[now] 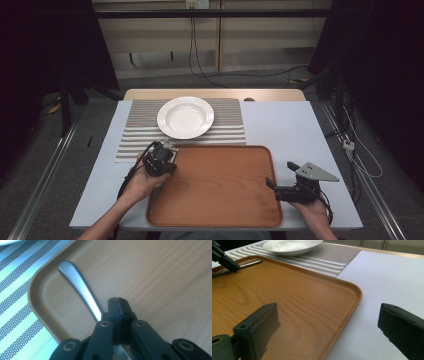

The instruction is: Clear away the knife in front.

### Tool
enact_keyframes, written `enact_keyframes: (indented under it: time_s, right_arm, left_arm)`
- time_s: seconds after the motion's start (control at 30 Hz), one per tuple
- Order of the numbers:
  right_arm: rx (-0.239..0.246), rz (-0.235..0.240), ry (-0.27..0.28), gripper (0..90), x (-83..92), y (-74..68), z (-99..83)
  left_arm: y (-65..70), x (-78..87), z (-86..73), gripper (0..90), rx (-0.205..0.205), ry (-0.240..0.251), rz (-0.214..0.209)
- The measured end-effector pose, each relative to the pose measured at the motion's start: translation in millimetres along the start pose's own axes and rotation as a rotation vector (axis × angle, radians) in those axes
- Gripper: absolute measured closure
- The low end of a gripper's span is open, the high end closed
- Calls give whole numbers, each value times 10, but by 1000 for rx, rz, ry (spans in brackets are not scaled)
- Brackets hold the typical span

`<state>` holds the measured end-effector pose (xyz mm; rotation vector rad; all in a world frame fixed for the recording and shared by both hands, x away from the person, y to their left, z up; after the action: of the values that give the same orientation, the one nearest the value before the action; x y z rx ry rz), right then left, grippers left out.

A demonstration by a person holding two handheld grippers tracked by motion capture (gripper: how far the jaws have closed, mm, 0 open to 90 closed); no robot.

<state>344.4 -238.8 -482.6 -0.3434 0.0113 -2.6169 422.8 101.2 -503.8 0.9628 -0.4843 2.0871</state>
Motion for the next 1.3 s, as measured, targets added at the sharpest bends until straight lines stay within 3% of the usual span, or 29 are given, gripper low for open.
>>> enact_keyframes:
  time_s: [0.2, 0.4, 0.93, 1.03, 1.07, 1.2, 1.3]
  right_arm:
    - [-1, 1, -1, 32, -1, 0, -2]
    - [-1, -1, 1, 32, 4, 1, 1]
    - [3, -1, 2, 32, 11, 0, 4]
    - [-1, -4, 2, 32, 13, 7, 4]
    - [0, -3, 1, 32, 11, 8, 2]
    - [5, 2, 0, 32, 6, -6, 3]
    - [2, -2, 1, 32, 7, 3, 3]
  left_arm:
    - [-19, 13, -20, 900, 8, 1, 6]
    - [-20, 22, -34, 900, -14, 3, 49]
    - [-73, 74, -98, 900, 3, 11, 49]
    - [-81, 70, -92, 900, 20, 14, 51]
    - [-76, 69, -89, 900, 27, 16, 34]
    - [-68, 92, -43, 855, 40, 59, 7]
    - [-79, 125, 9, 758, 55, 108, 21]
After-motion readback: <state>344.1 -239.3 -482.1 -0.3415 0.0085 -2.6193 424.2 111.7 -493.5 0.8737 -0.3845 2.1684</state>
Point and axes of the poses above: each handheld gripper's, and its own axes: x roughly backward along the jaws, z roughly out of its top, y roughly to its right, the point moved 9 cm from there along -x, roughly forward along the jaws, and after that the axes turned 11 degrees about y, right-handed, at the moved point
